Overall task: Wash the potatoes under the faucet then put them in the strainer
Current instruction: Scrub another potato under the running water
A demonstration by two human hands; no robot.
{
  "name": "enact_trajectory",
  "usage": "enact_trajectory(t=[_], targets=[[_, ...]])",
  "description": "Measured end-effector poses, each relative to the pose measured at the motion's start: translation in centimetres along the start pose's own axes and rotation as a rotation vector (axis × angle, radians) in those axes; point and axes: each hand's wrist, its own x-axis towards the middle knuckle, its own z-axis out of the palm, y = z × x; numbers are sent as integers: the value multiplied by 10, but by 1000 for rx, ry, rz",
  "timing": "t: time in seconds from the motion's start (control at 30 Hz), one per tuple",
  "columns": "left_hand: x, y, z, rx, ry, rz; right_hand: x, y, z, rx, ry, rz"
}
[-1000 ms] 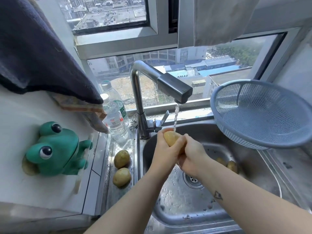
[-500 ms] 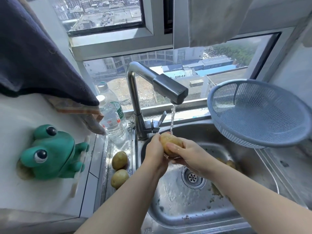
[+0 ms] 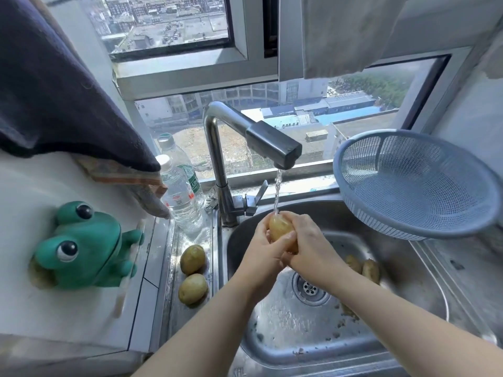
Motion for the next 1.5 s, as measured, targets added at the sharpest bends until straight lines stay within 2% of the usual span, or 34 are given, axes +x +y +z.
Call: enact_trajectory(t=[0.17,0.3,0.47,0.57,0.7,0.8,0.93,1.1,1.2,1.27,1.37,1.5], targets=[[5,11,5,-188,106,-3,-8,0,-6,49,34,-152],[9,10,3,-249,188,-54,-7,-2,-9,177,69,-120],[11,14,10,-431,288,-216,-10,-3,0,285,141,-100],[7,18,8,-507,277,-289,-9,-4,-4,314,107,-123],[-2,21,5,-504,147,-367,-6,3,-5,269,-12,-150],[-8,25,4,-483,108,-363,-5,7,-4,227,-89,-120],[-17,25,12,-532,76,-314,2,-1,-2,324,-109,-85],[-17,24,21,-563,174,-199,7,-12,11,411,90,-40],[-16,22,22,-566,215,-111,8,-21,20,376,222,-40],[-17,21,21,-575,231,-79,12,-25,24,411,244,-17],[-19,19,21,-482,268,-110,14,-26,27,542,208,78],[-19,20,22,-319,363,-127,11,-28,17,1010,43,299]])
